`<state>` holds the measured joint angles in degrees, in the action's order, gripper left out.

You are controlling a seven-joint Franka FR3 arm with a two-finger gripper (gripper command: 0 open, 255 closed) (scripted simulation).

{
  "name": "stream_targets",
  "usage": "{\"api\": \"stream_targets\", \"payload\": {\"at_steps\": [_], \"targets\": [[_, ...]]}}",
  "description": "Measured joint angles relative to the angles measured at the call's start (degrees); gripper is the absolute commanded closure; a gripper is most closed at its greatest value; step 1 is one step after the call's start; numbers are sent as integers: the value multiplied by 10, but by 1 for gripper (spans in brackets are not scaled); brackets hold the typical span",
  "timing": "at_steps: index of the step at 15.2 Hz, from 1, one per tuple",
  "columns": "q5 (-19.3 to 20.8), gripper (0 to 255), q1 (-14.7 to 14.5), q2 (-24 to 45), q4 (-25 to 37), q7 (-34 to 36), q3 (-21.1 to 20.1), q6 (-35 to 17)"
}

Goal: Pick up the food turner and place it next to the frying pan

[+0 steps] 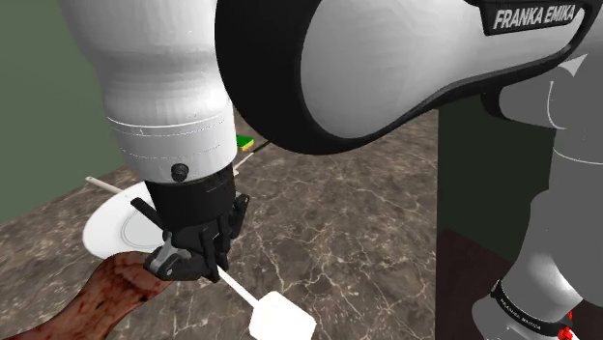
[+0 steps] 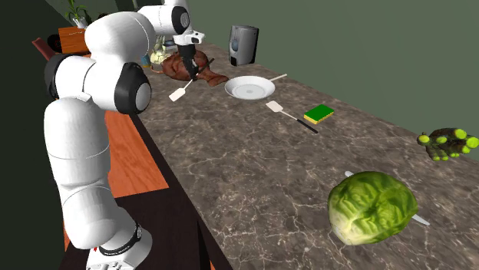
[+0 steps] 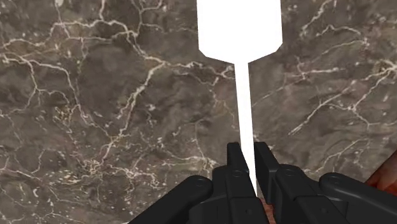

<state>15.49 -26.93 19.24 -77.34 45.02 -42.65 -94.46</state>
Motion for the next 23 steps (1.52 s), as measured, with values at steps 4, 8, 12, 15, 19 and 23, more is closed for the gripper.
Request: {"api": "stream_targets", "payload": {"at_steps": [4,8,12,15,19,23], "targets": [[61,255,-89,97,128,41,11,47],[66,255,-92,106,115,49,13,28],[64,255,-81,101,73,55,12,-7],[60,255,-69,93,36,56,11,-36],[62,255,-62,93,4,61,12,-66],[65,255,-58,93,-14,65,13,-89]]}}
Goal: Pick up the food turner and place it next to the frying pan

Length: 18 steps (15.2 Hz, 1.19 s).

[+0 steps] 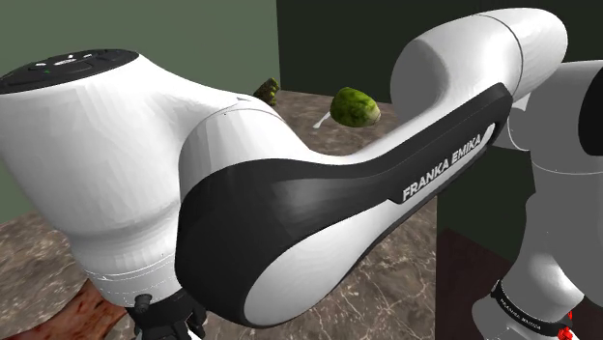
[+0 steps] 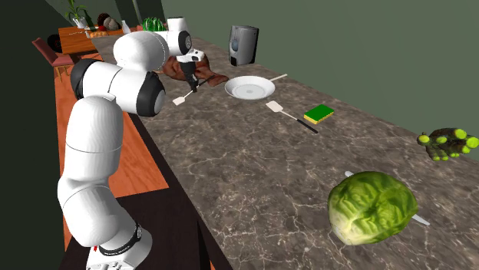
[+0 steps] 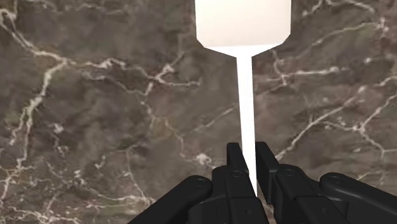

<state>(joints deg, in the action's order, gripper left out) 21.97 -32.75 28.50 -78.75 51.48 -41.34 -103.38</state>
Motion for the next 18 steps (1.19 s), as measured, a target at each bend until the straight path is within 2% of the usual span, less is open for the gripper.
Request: {"api": "stream_targets", "payload": {"at_steps": [6,7,13,18], "targets": [[1,255,0,0,-3,1,-1,-4],[1,0,0,0,-2,1,0,-3],[0,0,0,3,-7,1,0,-3],[-4,0,-12,1,56,-8,-3,58]]}}
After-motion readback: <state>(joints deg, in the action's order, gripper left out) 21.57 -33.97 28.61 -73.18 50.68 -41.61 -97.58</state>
